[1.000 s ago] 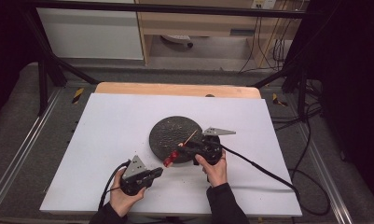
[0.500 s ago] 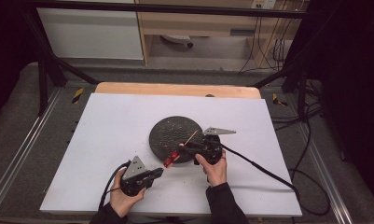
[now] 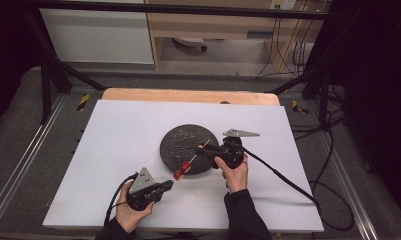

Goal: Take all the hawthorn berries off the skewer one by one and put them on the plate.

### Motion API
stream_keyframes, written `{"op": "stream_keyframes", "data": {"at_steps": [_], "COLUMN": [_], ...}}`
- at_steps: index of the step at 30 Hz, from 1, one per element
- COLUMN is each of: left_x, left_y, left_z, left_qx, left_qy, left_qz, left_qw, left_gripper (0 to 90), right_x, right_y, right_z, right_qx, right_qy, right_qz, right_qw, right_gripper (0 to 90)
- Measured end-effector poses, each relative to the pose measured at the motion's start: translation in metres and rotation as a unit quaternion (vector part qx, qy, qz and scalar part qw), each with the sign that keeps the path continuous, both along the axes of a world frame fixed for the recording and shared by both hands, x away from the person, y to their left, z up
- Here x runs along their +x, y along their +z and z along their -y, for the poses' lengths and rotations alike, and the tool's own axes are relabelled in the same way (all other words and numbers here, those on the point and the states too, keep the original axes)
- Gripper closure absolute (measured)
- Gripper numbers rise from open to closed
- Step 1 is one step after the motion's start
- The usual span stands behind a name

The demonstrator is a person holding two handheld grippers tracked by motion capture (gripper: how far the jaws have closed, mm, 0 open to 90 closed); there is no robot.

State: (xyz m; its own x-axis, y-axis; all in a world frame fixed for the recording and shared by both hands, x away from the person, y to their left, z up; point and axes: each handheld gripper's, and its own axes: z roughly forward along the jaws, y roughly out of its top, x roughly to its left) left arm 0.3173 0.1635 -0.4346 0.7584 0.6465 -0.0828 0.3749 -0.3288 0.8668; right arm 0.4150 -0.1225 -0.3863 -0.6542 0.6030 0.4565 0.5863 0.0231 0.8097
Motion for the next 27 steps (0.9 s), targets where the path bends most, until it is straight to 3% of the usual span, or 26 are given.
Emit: {"op": "stream_keyframes", "data": {"at_steps": [12, 21, 27], "left_x": [-0.001, -0.001, 0.0], "left_y": [-0.002, -0.003, 0.001], "left_z": [-0.007, -0.012, -0.022], "left_qx": [0.004, 0.007, -0.001], "left_qy": [0.0, 0.003, 0.014], "left_qz": [0.0, 0.0, 0.002], "left_qw": [1.0, 1.0, 0.9999], "left_gripper": [87.9, 87.9, 87.9], "right_x": [0.017, 0.034, 0.044], "right_y": [0.015, 0.027, 0.024], "right_z": [0.017, 0.033, 0.033], "right_qx": [0.003, -0.001, -0.011], "right_qy": [-0.026, -0.062, -0.074], "right_qz": [0.002, 0.004, 0.001], "right_qw": [0.9997, 0.9981, 0.9972], "right_gripper": [61.1, 61.1, 61.1]}}
